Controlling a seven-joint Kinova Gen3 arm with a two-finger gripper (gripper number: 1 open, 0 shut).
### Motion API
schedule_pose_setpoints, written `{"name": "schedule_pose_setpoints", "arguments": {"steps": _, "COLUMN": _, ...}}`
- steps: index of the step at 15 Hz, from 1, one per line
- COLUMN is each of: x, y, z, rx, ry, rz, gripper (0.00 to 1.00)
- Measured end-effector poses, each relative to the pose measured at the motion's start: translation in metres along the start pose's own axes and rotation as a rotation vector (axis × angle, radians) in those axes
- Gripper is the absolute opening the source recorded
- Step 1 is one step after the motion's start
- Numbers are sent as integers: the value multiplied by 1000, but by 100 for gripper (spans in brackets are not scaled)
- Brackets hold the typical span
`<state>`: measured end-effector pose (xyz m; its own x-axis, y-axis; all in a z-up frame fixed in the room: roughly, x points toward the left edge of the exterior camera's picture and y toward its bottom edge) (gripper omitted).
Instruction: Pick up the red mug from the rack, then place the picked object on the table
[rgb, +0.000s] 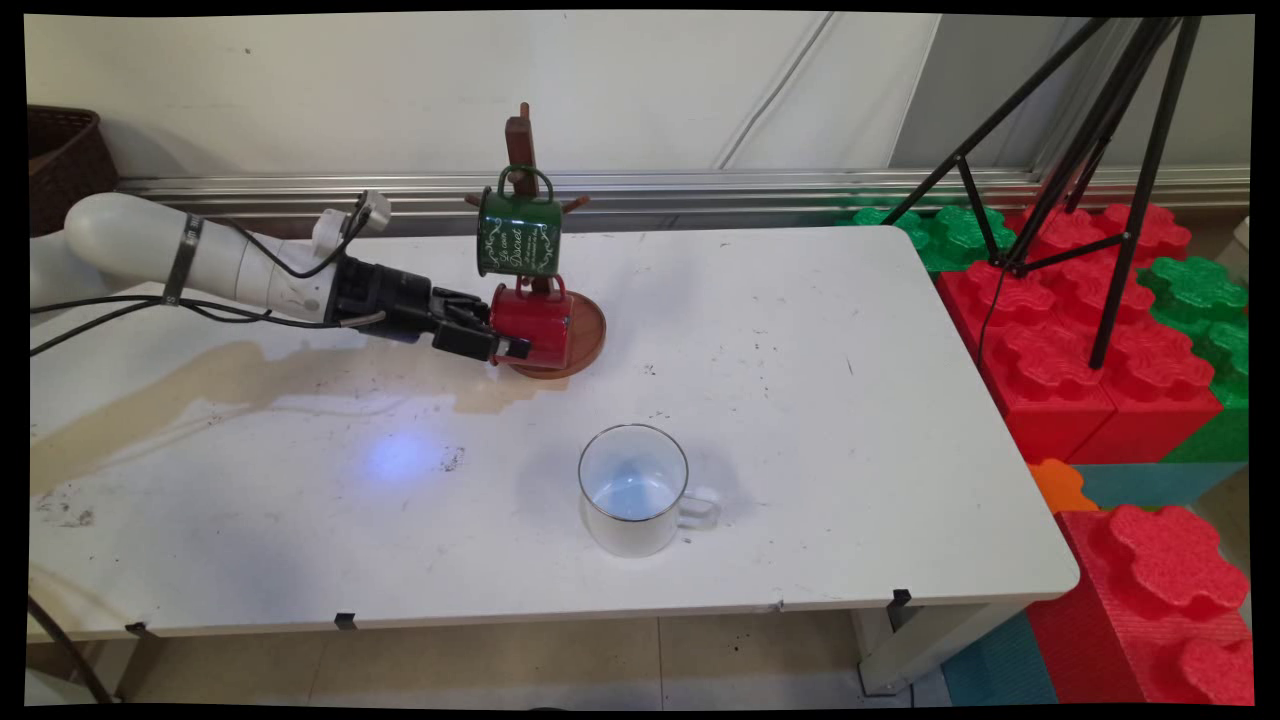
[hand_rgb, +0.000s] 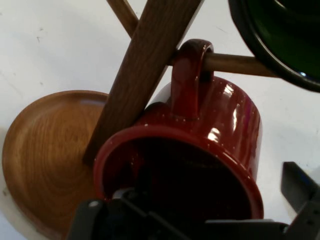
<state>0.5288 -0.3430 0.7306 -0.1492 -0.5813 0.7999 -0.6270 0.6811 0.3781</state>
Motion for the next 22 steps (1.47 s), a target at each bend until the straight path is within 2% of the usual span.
{"name": "schedule_pose_setpoints", "arguments": {"steps": 1, "x": 0, "y": 0, "z": 0, "rx": 0, "ry": 0, "rz": -1, "gripper": 100}}
{"name": "schedule_pose_setpoints", "arguments": {"steps": 2, "x": 0, "y": 0, "z": 0, "rx": -2, "ry": 0, "rz": -2, "gripper": 0}}
{"name": "schedule_pose_setpoints", "arguments": {"steps": 14, "x": -3, "y": 7, "z": -1, "rx": -51, "ry": -22, "rz": 3, "gripper": 0}}
{"name": "schedule_pose_setpoints", "arguments": {"steps": 22, "x": 0, "y": 13, "z": -6, "rx": -75, "ry": -18, "rz": 9, "gripper": 0}}
